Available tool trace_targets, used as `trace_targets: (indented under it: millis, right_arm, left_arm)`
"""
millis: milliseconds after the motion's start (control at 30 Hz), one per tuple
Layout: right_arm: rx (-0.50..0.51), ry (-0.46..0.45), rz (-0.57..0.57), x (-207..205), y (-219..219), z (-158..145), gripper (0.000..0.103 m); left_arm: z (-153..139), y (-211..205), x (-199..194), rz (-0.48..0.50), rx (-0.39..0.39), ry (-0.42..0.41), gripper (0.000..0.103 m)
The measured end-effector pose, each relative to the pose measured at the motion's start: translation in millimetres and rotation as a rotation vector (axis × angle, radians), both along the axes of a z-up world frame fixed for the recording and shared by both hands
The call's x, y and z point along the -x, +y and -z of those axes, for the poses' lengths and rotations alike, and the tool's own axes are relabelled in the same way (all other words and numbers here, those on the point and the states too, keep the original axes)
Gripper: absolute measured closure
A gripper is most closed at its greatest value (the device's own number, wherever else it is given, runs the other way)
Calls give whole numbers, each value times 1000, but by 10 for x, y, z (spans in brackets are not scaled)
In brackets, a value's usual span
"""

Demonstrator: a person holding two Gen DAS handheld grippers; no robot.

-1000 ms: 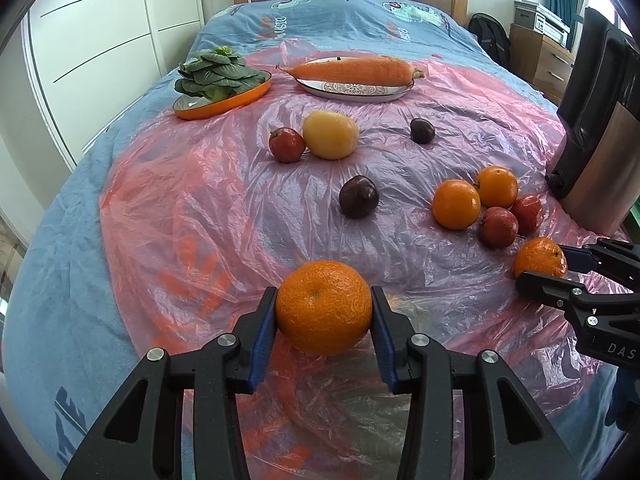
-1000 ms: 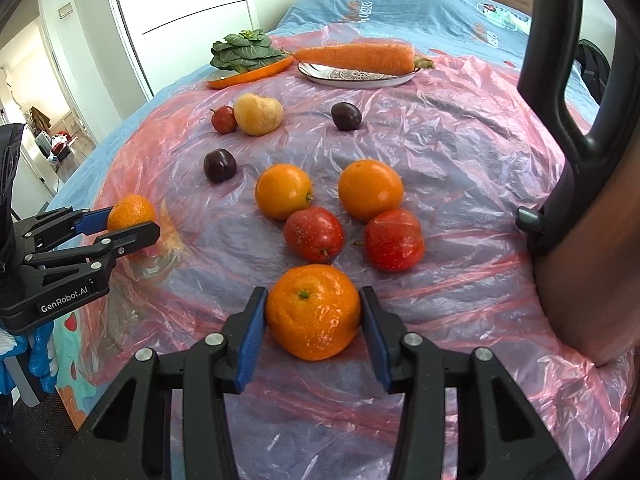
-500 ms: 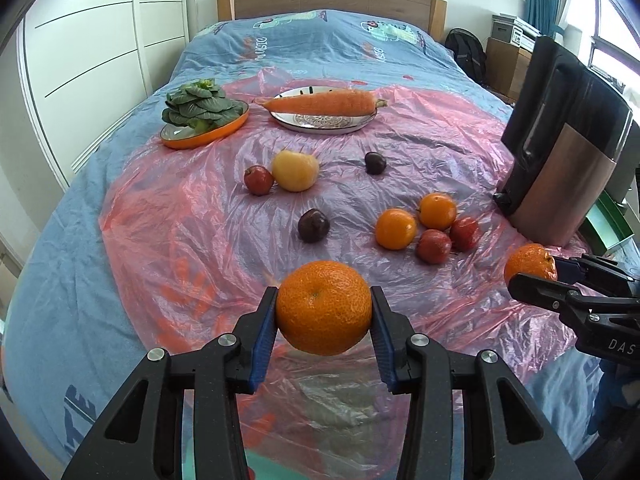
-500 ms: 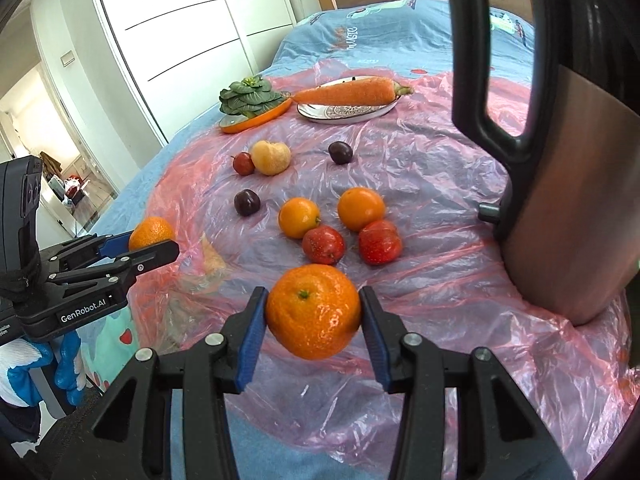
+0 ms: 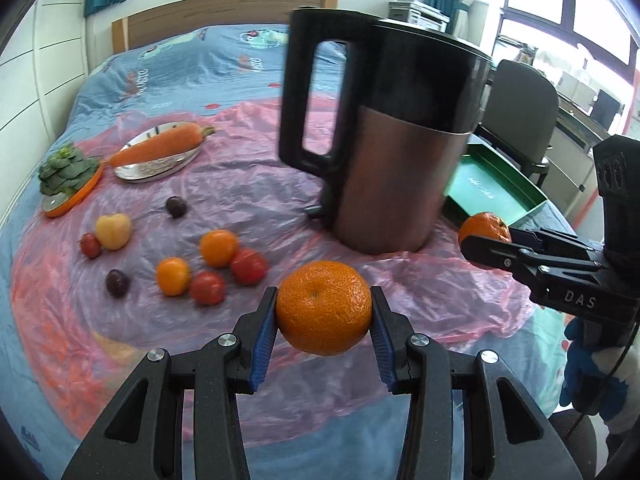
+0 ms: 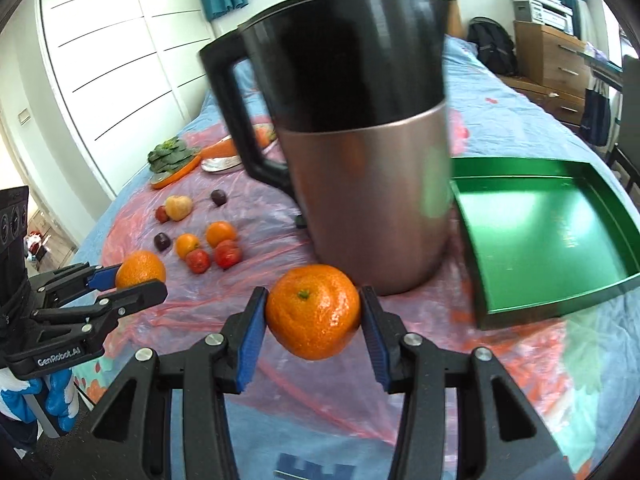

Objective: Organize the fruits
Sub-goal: 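Carry both held tangerines past the kettle over the green tray, then lower both tangerines into the green tray and open both tools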

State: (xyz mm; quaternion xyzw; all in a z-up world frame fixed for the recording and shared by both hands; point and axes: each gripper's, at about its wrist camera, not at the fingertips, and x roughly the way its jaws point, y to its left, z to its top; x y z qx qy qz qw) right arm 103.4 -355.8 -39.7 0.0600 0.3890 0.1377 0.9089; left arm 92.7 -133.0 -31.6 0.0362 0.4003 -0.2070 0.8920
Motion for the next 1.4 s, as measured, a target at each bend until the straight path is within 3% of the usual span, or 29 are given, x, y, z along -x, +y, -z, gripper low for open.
trace_targets:
  millis: [367,600,767,933,1133,1400]
  right_arm:
    - [48,-36,231,-192,-1471,-38,26]
    - [87,-25,288,-539,-1999,156,27]
    - [118,-6,299,-800,-2165,331,26]
    - [160,9,312,-965,-2233,497,26]
    - [185,26,322,-1057,-2245,641,26]
    - [207,40,330,-1016,-2230,704,26]
  left_arm:
    - [-127,-1603,-168,238,31,-19,65]
    - [-23,-2332,-607,247,2,-17,65]
    - [180,-2597,-992,211,-41,3,65]
    - [426,-2697,-1135,193,-74,25,65]
    - [698,-2824,-1182,187,-112,44,65]
    - [721,-2798,-1082,202,-132,41,65]
